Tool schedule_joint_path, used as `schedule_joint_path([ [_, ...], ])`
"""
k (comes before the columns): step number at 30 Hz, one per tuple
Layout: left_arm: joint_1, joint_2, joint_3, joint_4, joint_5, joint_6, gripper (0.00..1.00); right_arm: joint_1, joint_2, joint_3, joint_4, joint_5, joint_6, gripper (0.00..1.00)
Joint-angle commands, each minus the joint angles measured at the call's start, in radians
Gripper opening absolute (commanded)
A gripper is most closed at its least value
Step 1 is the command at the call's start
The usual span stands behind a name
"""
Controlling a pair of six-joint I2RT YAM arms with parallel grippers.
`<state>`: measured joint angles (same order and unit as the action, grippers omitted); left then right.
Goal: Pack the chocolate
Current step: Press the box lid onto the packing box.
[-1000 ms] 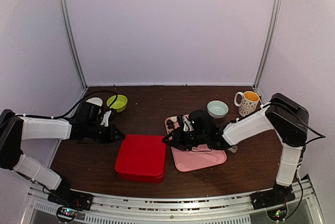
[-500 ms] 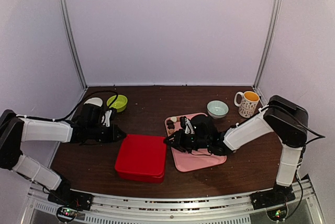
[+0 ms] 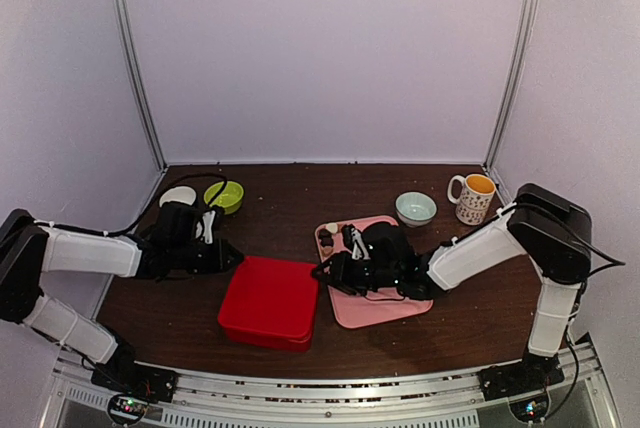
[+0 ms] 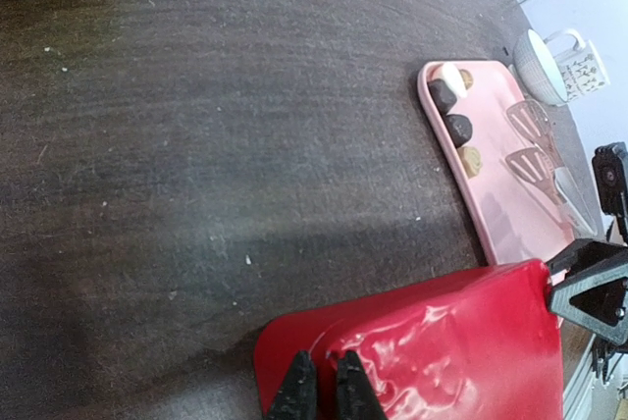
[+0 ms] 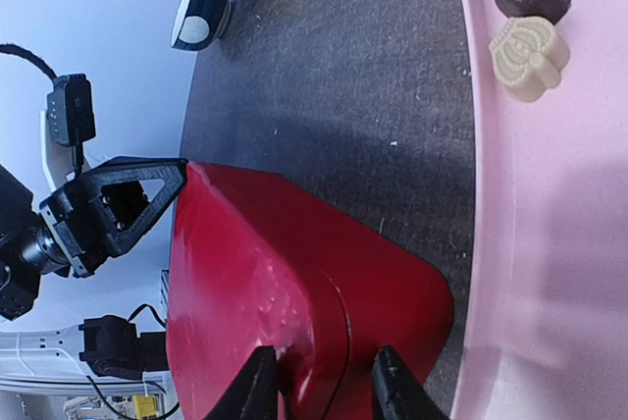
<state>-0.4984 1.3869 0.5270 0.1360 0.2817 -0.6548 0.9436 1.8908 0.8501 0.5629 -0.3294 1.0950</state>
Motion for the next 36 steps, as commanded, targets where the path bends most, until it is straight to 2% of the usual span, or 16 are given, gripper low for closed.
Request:
schedule_joint_path([
  [1,-0.069,0.065,-0.013,-0.243,0.019,0.017,0.05,0.054,-0.037,-0.017,-0.096,-0.084,-0.056,0.34],
  [8,-0.068,0.083,0.001,-0.267,0.0,0.012,0.06,0.073,-0.081,-0.056,-0.082,-0.117,-0.062,0.4],
  [15,-0.068,0.07,0.006,-0.272,-0.015,0.008,0.06,0.104,-0.13,-0.105,-0.075,-0.122,-0.041,0.51],
  [24,-0.068,0.054,0.006,-0.288,-0.027,0.007,0.07,0.169,-0.107,-0.119,-0.044,-0.148,-0.006,0.57],
  [30,-0.068,0.033,-0.004,-0.292,-0.037,-0.002,0.07,0.189,-0.09,-0.14,0.026,-0.187,0.043,0.59],
  [36,-0.068,0.013,-0.028,-0.268,-0.043,-0.027,0.07,0.198,-0.032,-0.133,0.075,-0.229,0.085,0.51],
])
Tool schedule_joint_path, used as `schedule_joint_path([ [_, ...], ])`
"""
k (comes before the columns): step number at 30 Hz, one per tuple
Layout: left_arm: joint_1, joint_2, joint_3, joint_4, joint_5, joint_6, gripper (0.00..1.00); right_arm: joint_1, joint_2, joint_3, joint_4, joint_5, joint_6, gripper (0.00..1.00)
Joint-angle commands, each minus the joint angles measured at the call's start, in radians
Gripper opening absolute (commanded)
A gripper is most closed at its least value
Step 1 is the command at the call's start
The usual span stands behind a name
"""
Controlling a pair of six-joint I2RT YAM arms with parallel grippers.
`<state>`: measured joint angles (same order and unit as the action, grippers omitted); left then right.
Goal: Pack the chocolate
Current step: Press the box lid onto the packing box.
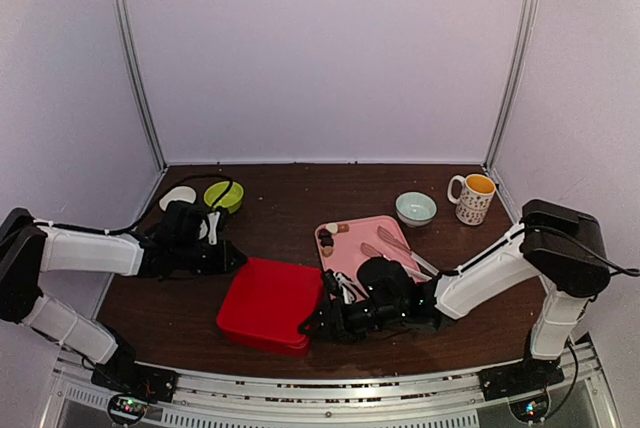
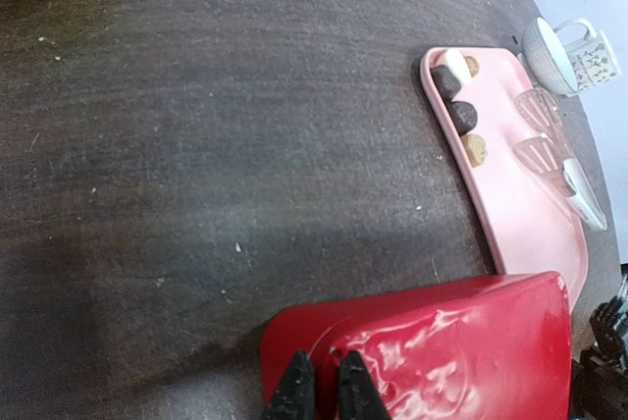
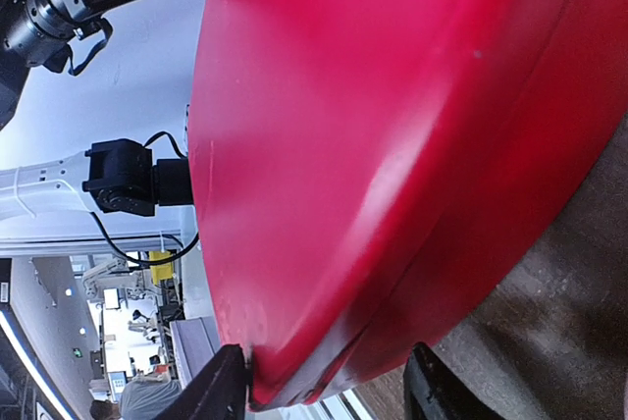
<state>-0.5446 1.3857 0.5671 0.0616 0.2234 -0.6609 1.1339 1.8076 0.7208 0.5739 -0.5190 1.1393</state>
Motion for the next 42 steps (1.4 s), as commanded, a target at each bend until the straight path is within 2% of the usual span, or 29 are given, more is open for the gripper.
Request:
schedule_joint_path([
  [1,-0.024,0.014,-0.073,-0.187,0.015,-0.025,0.07,0.007,0.068,-0.007,0.078,-0.045,0.053,0.49],
  [6,-0.042,0.02,-0.093,-0.163,0.01,-0.053,0.08,0.006,0.124,-0.038,0.15,-0.059,0.109,0.37],
  [12,-0.051,0.019,-0.116,-0.13,0.004,-0.079,0.1,0.004,0.135,-0.041,0.154,-0.053,0.119,0.32],
  [18,-0.051,-0.008,-0.068,-0.164,0.016,-0.045,0.17,-0.016,0.08,-0.023,0.051,-0.014,0.048,0.3],
  [27,-0.048,-0.155,0.048,-0.39,-0.024,0.054,0.4,-0.031,0.063,0.032,-0.063,0.024,-0.03,0.3],
  [30,-0.045,-0.219,0.05,-0.444,-0.03,0.06,0.51,-0.042,0.047,0.035,-0.071,0.039,-0.047,0.33],
  [34,-0.043,-0.294,0.023,-0.482,0.004,0.056,0.79,-0.053,0.026,0.062,-0.135,0.056,-0.089,0.37],
  [35,-0.042,-0.308,0.011,-0.489,0.013,0.052,0.8,-0.057,0.023,0.072,-0.147,0.06,-0.097,0.38],
  [38,-0.04,-0.331,-0.036,-0.503,0.041,0.035,0.74,-0.064,0.019,0.104,-0.181,0.073,-0.119,0.42],
  [42,-0.039,-0.336,-0.113,-0.45,0.091,-0.008,0.54,-0.08,0.018,0.149,-0.234,0.095,-0.154,0.43],
])
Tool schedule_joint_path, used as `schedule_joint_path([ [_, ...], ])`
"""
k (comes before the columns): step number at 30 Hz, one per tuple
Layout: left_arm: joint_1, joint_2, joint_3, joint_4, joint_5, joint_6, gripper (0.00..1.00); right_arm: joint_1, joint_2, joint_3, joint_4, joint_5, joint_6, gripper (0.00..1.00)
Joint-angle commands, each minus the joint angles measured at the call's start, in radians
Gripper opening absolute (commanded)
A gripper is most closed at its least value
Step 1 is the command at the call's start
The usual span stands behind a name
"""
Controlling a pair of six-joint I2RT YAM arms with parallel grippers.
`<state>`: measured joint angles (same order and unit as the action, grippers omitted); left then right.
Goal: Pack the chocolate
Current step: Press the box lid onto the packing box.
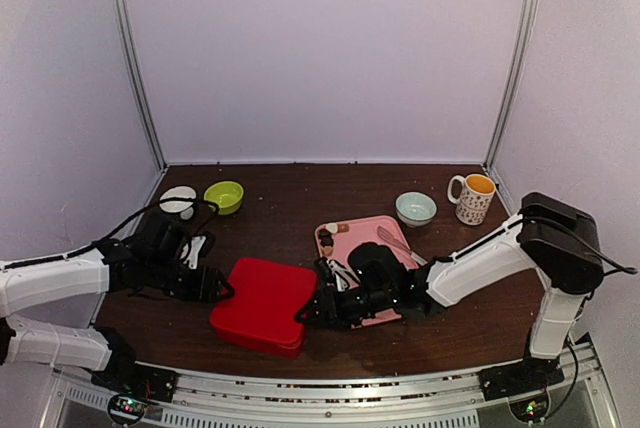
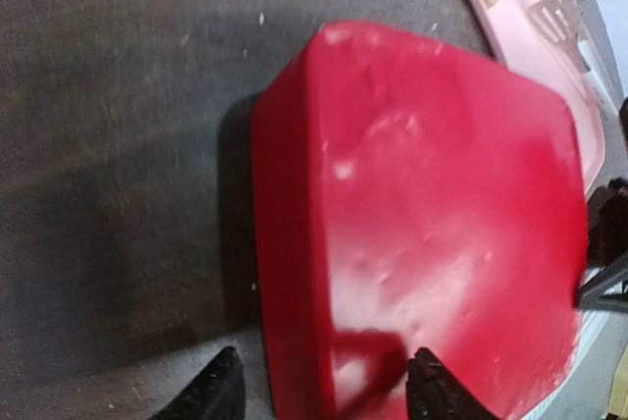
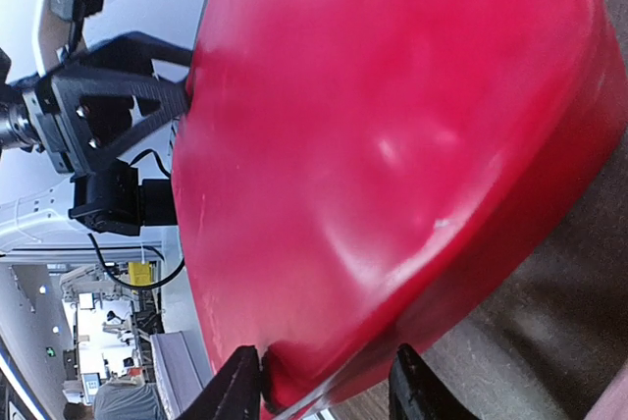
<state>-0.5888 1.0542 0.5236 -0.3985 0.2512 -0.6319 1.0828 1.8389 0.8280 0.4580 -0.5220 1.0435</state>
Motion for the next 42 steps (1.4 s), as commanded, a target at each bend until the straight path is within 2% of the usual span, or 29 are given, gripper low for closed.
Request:
schedule_joint_path([
  [1,0.004,-0.007,-0.087,0.027,0.077,-0.047,0.47,-0.033,-0.012,0.057,-0.136,0.104,-0.069,0.43],
  [4,0.004,-0.017,-0.126,0.074,0.107,-0.076,0.36,-0.045,-0.003,0.099,-0.181,0.12,-0.096,0.43],
  [8,0.004,-0.015,-0.166,0.183,0.154,-0.12,0.31,-0.066,0.036,0.178,-0.223,0.121,-0.131,0.44],
  [16,-0.011,0.072,-0.21,0.351,0.209,-0.192,0.29,-0.108,0.147,0.378,-0.29,0.103,-0.181,0.45],
  [22,-0.022,0.071,-0.208,0.374,0.198,-0.211,0.3,-0.135,0.19,0.464,-0.322,0.1,-0.214,0.5],
  [28,-0.022,-0.028,-0.141,0.211,0.084,-0.161,0.42,-0.158,0.065,0.405,-0.391,0.143,-0.265,0.64],
  [34,-0.022,-0.065,-0.072,0.132,0.014,-0.132,0.56,-0.15,-0.103,0.261,-0.426,0.167,-0.269,0.68],
  [38,-0.021,-0.069,-0.043,0.139,0.0,-0.135,0.57,-0.129,-0.187,0.145,-0.416,0.16,-0.224,0.69],
  [42,-0.019,-0.005,-0.019,0.158,0.015,-0.119,0.56,-0.099,-0.2,0.049,-0.319,0.122,-0.147,0.72],
])
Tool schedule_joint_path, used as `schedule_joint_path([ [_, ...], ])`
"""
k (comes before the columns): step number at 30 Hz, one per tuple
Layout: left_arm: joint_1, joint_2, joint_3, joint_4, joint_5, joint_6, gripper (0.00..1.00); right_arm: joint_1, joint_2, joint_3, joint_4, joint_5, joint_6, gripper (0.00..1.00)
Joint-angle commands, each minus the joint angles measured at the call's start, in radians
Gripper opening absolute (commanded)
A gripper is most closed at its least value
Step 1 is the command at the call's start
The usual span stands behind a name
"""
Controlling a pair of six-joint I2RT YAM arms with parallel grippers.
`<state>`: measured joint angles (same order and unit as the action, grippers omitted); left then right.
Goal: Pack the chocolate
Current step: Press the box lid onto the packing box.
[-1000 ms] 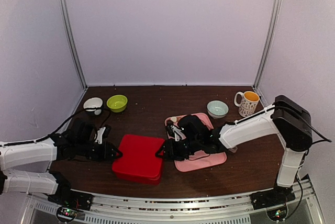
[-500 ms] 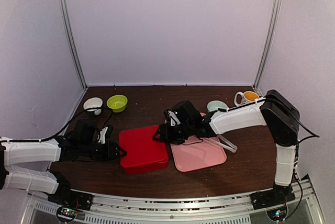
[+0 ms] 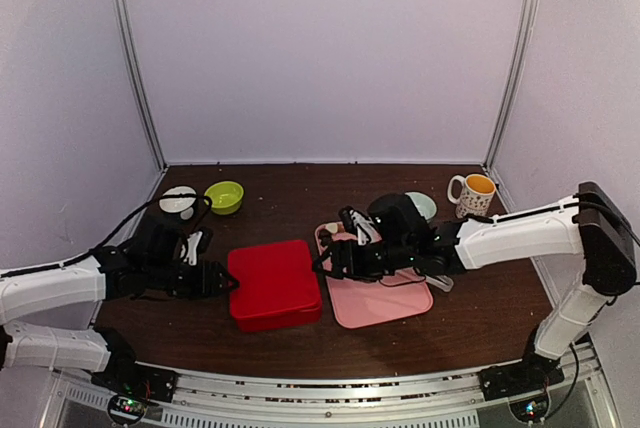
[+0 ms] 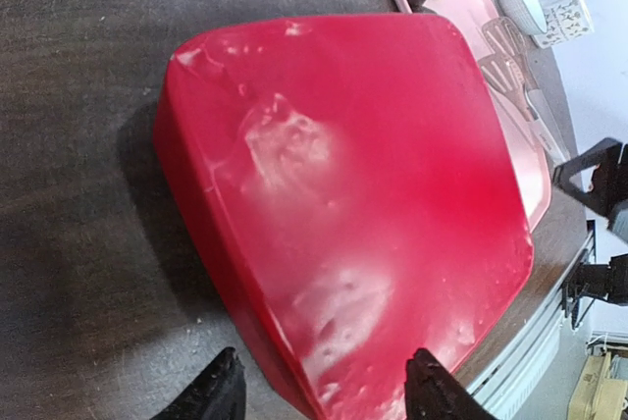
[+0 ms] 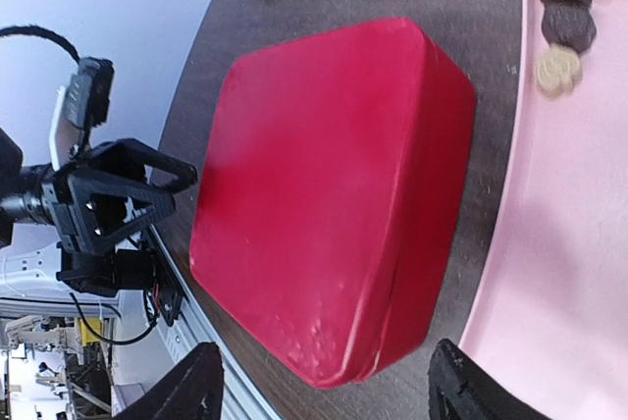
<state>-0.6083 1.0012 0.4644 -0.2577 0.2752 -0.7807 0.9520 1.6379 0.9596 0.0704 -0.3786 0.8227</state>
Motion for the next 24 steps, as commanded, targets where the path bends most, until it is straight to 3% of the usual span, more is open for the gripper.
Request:
schedule_joint_path([
  [1,0.0,0.066,0.043,0.029,-0.001,0.031,0.55,0.038,0.006,-0.093,0.085,-0.022,0.09,0.72],
  [8,0.0,0.147,0.065,0.085,-0.001,0.038,0.52,0.076,0.086,-0.107,0.224,-0.058,0.18,0.65],
  [12,0.0,0.21,0.06,0.135,0.045,0.031,0.43,0.079,0.131,-0.1,0.288,-0.07,0.219,0.63],
  [24,-0.004,0.297,0.045,0.151,0.074,0.049,0.27,0.08,0.202,-0.073,0.242,-0.04,0.215,0.5],
])
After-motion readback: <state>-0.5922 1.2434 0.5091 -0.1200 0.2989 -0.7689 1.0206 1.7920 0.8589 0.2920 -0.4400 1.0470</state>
